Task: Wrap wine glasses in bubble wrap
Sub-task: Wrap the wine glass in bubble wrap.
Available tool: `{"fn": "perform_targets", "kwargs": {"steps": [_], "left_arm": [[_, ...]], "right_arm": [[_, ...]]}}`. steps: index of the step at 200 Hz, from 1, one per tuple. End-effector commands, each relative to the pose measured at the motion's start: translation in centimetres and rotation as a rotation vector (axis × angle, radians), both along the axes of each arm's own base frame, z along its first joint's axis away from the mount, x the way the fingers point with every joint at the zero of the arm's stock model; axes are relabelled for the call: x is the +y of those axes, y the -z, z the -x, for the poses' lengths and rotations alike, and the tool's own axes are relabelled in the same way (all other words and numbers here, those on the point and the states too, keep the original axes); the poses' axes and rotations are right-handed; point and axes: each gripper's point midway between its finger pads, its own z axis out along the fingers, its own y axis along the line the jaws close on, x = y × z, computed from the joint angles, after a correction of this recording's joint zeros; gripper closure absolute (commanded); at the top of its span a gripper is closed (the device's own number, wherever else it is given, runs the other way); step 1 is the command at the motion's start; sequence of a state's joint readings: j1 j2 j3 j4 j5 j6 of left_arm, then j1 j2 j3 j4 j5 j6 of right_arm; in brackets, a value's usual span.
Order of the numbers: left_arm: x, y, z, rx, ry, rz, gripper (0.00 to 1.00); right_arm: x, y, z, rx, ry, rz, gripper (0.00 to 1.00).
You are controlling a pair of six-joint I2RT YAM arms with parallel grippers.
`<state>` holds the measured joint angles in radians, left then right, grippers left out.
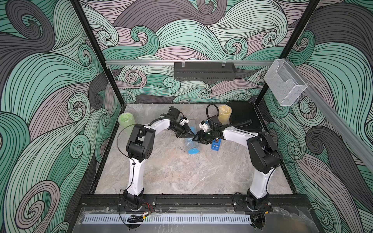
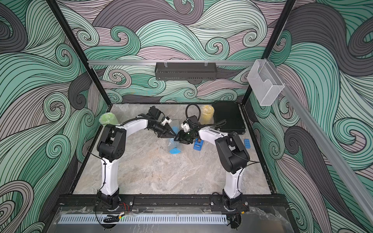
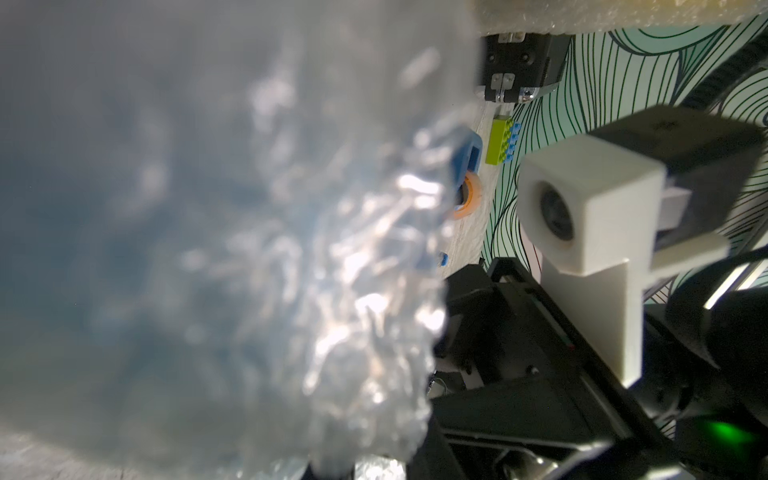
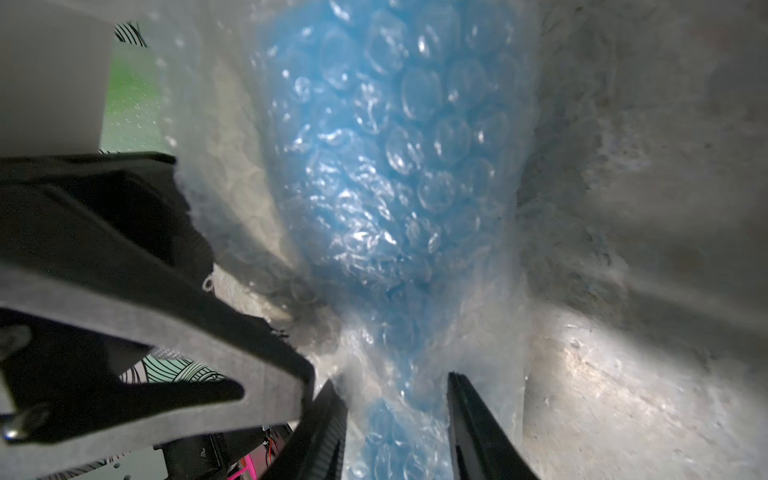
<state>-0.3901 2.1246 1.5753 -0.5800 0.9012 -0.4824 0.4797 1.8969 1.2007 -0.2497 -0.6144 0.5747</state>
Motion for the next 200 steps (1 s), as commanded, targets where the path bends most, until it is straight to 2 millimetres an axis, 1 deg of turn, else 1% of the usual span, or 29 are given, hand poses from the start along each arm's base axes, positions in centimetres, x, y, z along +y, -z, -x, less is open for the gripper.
{"fn": "perform_targets", "kwargs": {"steps": [1, 28, 45, 71, 95, 107, 132, 148, 165, 183, 200], "left_arm": [[0.0, 1.2, -0.4, -0.001, -0.009, -0.052, 0.77], [0.0, 1.1, -0.4, -0.003, -0.011, -0.052, 0.77], [-0.1, 0.9, -0.3, -0.005, -0.008, -0.049, 0.76], [-0.3, 0.5, -0.1, -0.009, -0.006, -0.040, 0.74], [-0.8, -1.0, 0.1, -0.030, 0.003, -0.006, 0.68], [-1.0, -2.2, 0.2, -0.046, 0.004, 0.016, 0.63], [-1.1, -5.3, 1.0, -0.097, 0.010, 0.058, 0.52], [-0.6, -7.3, 1.8, -0.152, 0.012, 0.071, 0.45], [0.4, -8.7, 3.0, -0.222, 0.021, 0.061, 0.37], [1.7, -9.2, 4.2, -0.281, 0.017, 0.041, 0.28], [3.1, -8.9, 4.8, -0.323, -0.016, 0.015, 0.22]], "right_arm": [[0.7, -0.5, -0.2, -0.008, -0.021, -0.017, 0.67], [1.0, -0.4, -0.1, 0.003, -0.026, -0.033, 0.86], [1.0, -0.3, -0.1, 0.007, -0.023, -0.035, 0.93], [1.0, -0.1, 0.0, 0.014, -0.024, -0.037, 1.00], [1.0, 0.2, 0.3, 0.027, -0.022, -0.039, 1.00], [0.9, 0.2, 0.5, 0.029, -0.021, -0.041, 1.00], [0.7, 0.0, 0.9, 0.033, -0.010, -0.049, 1.00], [0.7, 0.0, 1.4, 0.036, -0.001, -0.060, 1.00], [0.5, 0.1, 2.0, 0.041, 0.002, -0.061, 1.00], [0.4, 0.2, 2.7, 0.041, -0.003, -0.056, 1.00], [0.5, 0.2, 3.7, 0.045, -0.012, -0.057, 1.00]]}}
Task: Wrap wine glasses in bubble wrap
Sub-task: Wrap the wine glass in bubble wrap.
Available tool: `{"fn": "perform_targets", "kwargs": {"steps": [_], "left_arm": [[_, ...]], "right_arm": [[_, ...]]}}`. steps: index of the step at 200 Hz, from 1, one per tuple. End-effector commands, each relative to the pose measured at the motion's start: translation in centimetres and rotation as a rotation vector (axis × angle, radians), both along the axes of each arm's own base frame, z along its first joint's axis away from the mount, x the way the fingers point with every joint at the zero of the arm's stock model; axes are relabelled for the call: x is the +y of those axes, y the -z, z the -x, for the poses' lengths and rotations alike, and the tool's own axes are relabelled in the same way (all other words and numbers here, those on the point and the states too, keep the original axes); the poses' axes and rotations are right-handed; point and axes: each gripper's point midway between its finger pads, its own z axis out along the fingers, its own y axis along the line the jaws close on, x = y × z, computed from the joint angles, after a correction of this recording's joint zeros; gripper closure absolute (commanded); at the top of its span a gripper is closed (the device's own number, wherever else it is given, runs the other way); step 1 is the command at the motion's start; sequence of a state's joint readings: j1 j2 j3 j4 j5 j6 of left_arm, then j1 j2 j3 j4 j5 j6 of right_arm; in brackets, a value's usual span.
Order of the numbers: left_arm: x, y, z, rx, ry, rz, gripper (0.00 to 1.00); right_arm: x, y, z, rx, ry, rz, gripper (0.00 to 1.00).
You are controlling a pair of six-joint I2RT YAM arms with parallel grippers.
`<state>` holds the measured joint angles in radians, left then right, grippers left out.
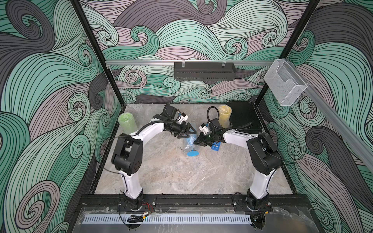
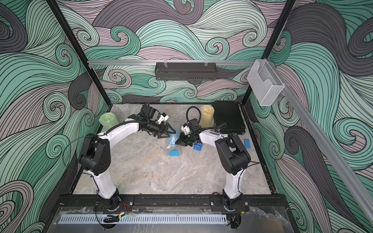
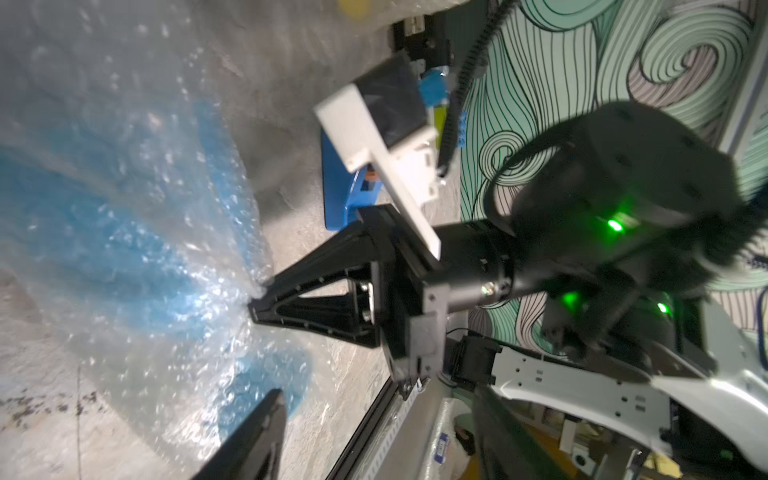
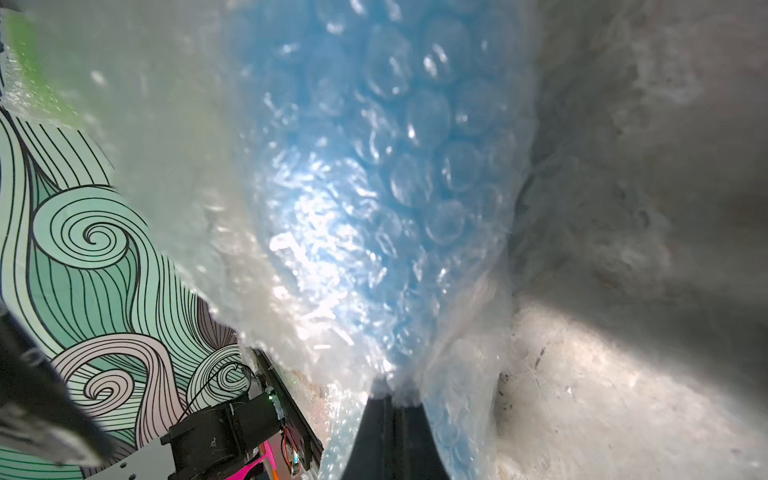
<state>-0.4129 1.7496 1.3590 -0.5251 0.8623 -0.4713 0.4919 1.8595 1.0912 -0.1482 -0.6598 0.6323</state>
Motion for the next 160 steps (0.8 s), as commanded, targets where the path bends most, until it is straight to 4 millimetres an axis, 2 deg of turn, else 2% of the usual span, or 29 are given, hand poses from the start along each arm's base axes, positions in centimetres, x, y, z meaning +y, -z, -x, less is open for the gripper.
{"fn": "perform_targets", "kwargs": {"steps": [1, 24, 78, 105, 130, 160], "left_arm": [[1.8, -0.1, 0.1, -0.106, -0.035, -0.034, 0.22], [3.4, 1.6, 0.1, -0.128, -0.085, -0.064, 0.18], [5.5, 5.9, -2.9, -0.097, -0.153, -0.204, 0.14], [5.3, 7.3, -3.3, -0.065, -0.158, -0.207, 0.14], [5.0, 7.6, -3.5, -0.053, -0.150, -0.197, 0.14], [4.9, 8.9, -3.9, -0.030, -0.146, -0.218, 0.15]], "right_arm": [[0.3, -0.4, 1.7, 0.011, -0.016, -0.003, 1.00], [0.4, -0.6, 2.8, 0.006, -0.020, -0.010, 1.00], [0.8, -0.8, 3.8, 0.000, -0.035, -0.006, 1.00], [1.2, -1.0, 3.9, -0.006, -0.038, -0.007, 1.00], [1.5, -1.0, 4.0, -0.002, -0.046, -0.005, 1.00], [2.0, -0.9, 4.2, -0.003, -0.059, -0.003, 1.00]]}}
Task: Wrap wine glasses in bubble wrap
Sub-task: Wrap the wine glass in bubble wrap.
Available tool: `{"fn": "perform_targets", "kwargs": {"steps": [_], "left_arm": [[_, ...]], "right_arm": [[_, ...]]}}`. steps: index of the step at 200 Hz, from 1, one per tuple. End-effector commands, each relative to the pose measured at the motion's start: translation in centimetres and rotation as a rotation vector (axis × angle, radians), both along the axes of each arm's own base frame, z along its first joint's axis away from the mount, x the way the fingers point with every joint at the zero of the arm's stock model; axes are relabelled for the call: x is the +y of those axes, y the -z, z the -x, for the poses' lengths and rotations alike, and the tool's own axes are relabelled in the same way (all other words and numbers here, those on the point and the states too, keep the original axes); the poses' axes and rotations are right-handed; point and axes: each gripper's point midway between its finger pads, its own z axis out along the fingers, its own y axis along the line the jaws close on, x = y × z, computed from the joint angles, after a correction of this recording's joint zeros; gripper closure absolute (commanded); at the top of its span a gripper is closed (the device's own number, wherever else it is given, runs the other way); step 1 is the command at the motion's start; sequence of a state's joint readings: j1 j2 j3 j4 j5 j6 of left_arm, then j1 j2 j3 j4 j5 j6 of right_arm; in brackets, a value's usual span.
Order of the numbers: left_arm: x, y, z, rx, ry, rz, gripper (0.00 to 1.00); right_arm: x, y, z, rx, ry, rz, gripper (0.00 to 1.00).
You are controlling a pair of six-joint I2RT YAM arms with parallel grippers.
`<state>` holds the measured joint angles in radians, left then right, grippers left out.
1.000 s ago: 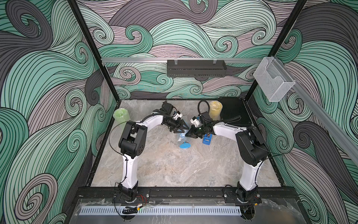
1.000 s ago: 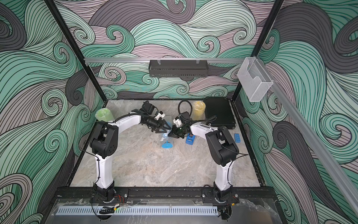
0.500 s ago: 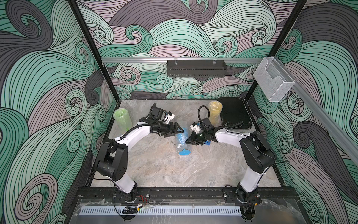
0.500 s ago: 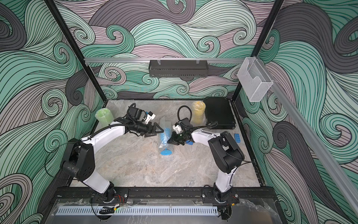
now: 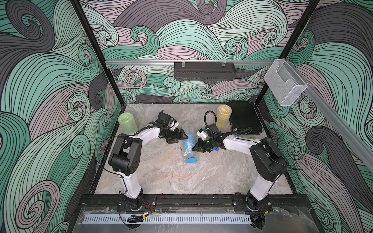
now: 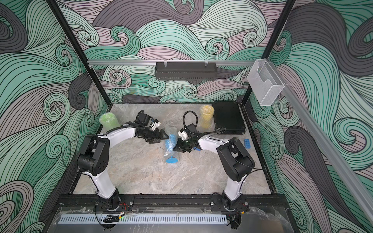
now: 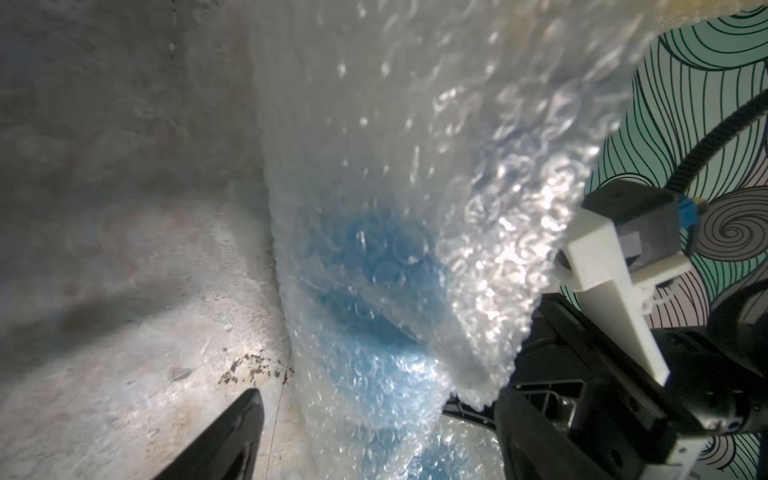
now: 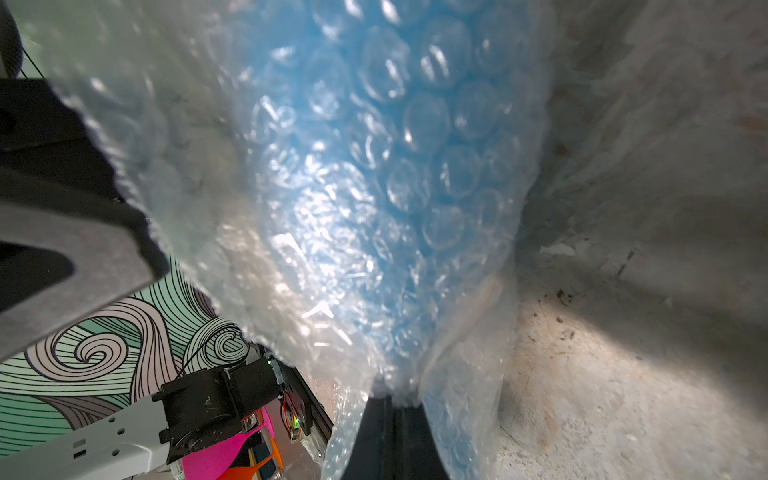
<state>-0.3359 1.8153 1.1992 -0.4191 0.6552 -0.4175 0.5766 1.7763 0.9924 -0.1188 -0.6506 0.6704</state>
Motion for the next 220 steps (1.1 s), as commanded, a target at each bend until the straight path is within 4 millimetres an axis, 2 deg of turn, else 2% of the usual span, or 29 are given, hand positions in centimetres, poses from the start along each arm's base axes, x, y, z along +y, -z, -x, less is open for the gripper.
{"fn": "perform_targets", "kwargs": {"steps": [1, 22, 49, 82, 105, 123, 147, 183, 220], "left_arm": [[-0.3, -0.2, -1.5, -0.031, 0.002, -0.006, 0.15], [-0.1, -0.3, -1.4, -0.010, 0.002, -0.028, 0.23], [0.6, -1.3, -0.2, -0.039, -0.026, -0.015, 0.26], [2.4, -0.5, 1.1, -0.050, -0.082, -0.093, 0.38], [2.3, 0.0, 0.9, -0.033, -0.079, -0.090, 0.36], [1.3, 0.0, 0.3, -0.012, -0.064, -0.057, 0.29], [0.4, 0.0, -0.7, 0.005, -0.048, -0.035, 0.26], [-0.5, 0.3, -1.7, 0.027, -0.028, -0.027, 0.26], [-1.1, 1.1, -1.6, 0.052, -0.010, -0.039, 0.26]], "right_arm": [[0.5, -0.6, 0.0, -0.014, -0.005, 0.000, 1.00], [0.7, -0.8, -0.1, -0.016, -0.009, 0.000, 1.00], [0.7, -0.5, -0.1, -0.010, -0.011, 0.007, 1.00], [0.7, 0.0, -0.2, -0.001, -0.005, 0.006, 1.00], [0.7, 0.4, 0.0, 0.009, -0.012, 0.018, 1.00], [0.9, 0.1, -0.1, -0.001, -0.008, 0.006, 1.00], [0.8, 0.1, -0.1, 0.004, -0.019, 0.018, 1.00], [1.1, -0.2, -0.1, -0.003, -0.022, 0.011, 1.00], [1.2, 0.0, 0.0, -0.005, -0.024, 0.010, 1.00]]}}
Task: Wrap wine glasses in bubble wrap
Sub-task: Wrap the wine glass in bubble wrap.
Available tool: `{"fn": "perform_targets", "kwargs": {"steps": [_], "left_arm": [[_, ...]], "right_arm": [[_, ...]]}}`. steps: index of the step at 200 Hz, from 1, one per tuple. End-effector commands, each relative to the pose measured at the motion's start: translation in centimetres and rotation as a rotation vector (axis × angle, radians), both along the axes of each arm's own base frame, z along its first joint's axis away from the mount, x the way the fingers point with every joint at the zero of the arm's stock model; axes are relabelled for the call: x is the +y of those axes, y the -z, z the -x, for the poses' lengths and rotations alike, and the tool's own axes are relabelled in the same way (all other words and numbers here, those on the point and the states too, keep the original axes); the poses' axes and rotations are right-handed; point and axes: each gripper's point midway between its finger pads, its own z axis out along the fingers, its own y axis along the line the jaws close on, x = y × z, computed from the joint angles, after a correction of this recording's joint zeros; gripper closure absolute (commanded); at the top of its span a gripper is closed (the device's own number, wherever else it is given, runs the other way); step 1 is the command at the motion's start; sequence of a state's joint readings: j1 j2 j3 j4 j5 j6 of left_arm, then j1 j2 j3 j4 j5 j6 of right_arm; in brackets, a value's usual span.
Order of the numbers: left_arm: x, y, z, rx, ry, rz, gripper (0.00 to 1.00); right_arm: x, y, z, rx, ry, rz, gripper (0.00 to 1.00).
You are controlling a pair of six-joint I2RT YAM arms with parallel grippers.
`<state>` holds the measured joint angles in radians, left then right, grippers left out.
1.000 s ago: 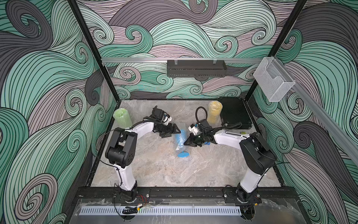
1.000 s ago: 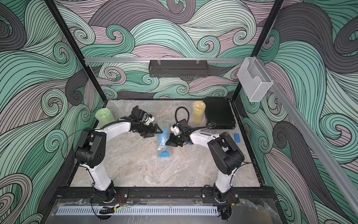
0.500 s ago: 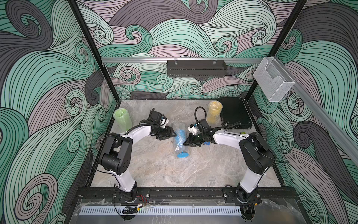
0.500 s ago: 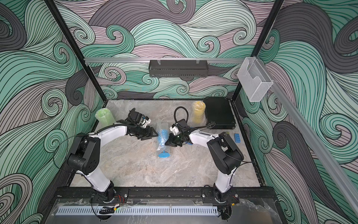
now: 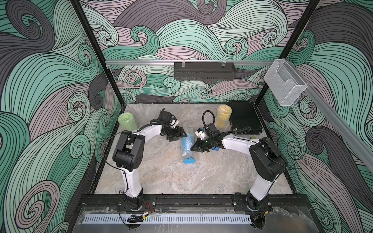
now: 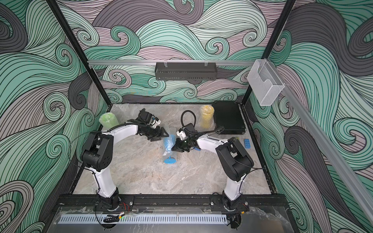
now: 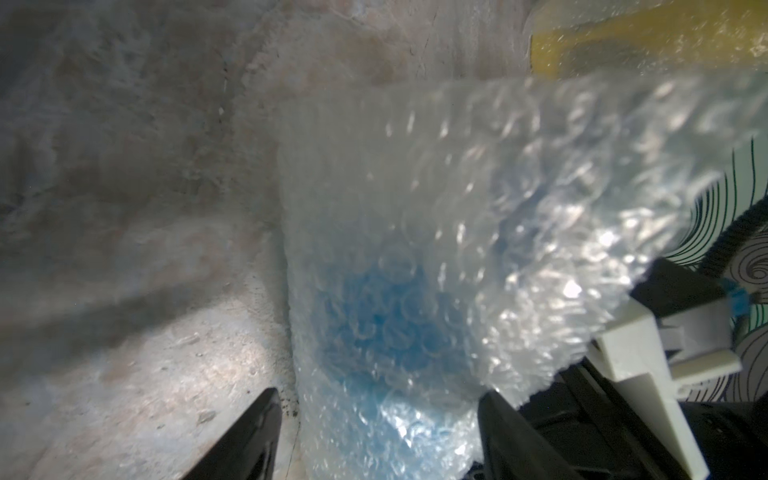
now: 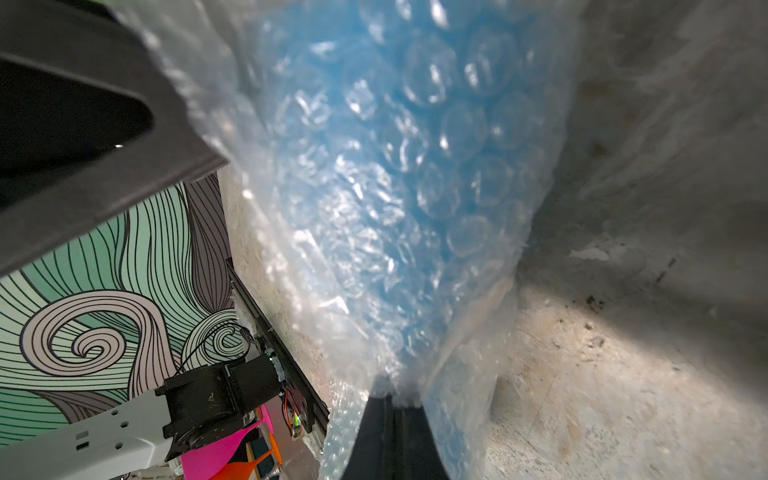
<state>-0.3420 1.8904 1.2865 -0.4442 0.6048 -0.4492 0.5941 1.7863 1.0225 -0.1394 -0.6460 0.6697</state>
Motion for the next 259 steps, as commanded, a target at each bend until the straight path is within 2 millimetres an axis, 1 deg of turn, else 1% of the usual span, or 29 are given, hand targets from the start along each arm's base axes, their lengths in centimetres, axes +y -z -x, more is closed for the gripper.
{"fn": "perform_targets", "kwargs": {"steps": [1, 11, 24, 40, 68, 104, 121, 151, 160, 164, 168, 180, 187, 199, 208, 216, 229, 238, 249, 259], "left_arm": [[-0.9, 0.2, 0.4, 0.034, 0.029, 0.004, 0.26], [-1.1, 0.6, 0.7, 0.043, 0.040, -0.002, 0.26], [-1.4, 0.6, 1.2, 0.044, 0.057, -0.002, 0.25], [-1.8, 0.2, 1.6, 0.030, 0.073, 0.021, 0.24], [-1.7, -0.2, 1.8, 0.018, 0.080, 0.017, 0.20], [-0.5, 2.1, 1.8, 0.051, 0.060, -0.074, 0.19], [0.2, 3.2, 1.7, 0.063, 0.049, -0.116, 0.22], [0.1, 3.8, 1.7, 0.078, 0.051, -0.114, 0.24], [0.1, 3.9, 1.7, 0.080, 0.054, -0.116, 0.25], [0.1, 4.1, 1.8, 0.082, 0.055, -0.117, 0.25], [0.1, 4.2, 1.8, 0.084, 0.055, -0.119, 0.25], [0.2, 4.4, 1.8, 0.084, 0.052, -0.125, 0.26], [0.3, 4.4, 1.8, 0.081, 0.052, -0.128, 0.26], [0.3, 4.2, 1.8, 0.076, 0.052, -0.131, 0.26], [0.4, 4.3, 1.9, 0.079, 0.049, -0.131, 0.26], [0.4, 4.3, 1.9, 0.080, 0.046, -0.127, 0.26], [0.3, 4.2, 2.0, 0.076, 0.048, -0.125, 0.27], [0.3, 4.2, 2.0, 0.075, 0.047, -0.125, 0.27], [0.4, 4.3, 2.2, 0.076, 0.049, -0.126, 0.27], [0.3, 4.5, 2.2, 0.078, 0.046, -0.124, 0.28]], "right_arm": [[0.5, 0.3, 0.0, -0.001, -0.008, 0.007, 1.00], [0.5, 0.4, 0.0, 0.004, -0.014, 0.013, 1.00], [0.5, 0.3, -0.1, 0.003, -0.011, 0.017, 1.00], [0.6, 0.3, -0.1, 0.000, -0.005, 0.008, 1.00], [0.5, 0.8, 0.1, 0.009, -0.015, 0.025, 1.00], [0.5, 0.9, 0.3, 0.019, -0.017, 0.027, 1.00], [0.3, 0.5, 0.4, 0.004, -0.008, 0.016, 1.00], [-0.1, 0.2, 0.8, 0.001, -0.011, 0.033, 1.00], [-0.1, -0.2, 0.9, -0.005, -0.003, 0.018, 1.00], [-0.1, -0.4, 0.9, -0.008, 0.002, 0.010, 0.97], [-0.1, -0.8, 0.9, -0.013, 0.007, 0.002, 0.92], [-0.3, -1.6, 1.0, -0.022, 0.001, -0.002, 0.85], [-0.8, -2.3, 1.0, -0.034, 0.000, 0.006, 0.81], [-2.0, -3.5, 0.9, -0.059, 0.016, 0.022, 0.70], [-3.3, -4.2, 0.7, -0.082, 0.041, 0.035, 0.62], [-4.6, -4.8, 0.3, -0.105, 0.067, 0.050, 0.57], [-6.9, -5.7, -0.5, -0.139, 0.112, 0.069, 0.54], [-8.7, -5.7, -0.5, -0.124, 0.150, 0.096, 0.54], [-10.6, -5.9, -1.1, -0.131, 0.204, 0.101, 0.53], [-12.2, -5.5, -1.7, -0.133, 0.250, 0.111, 0.53]]}}
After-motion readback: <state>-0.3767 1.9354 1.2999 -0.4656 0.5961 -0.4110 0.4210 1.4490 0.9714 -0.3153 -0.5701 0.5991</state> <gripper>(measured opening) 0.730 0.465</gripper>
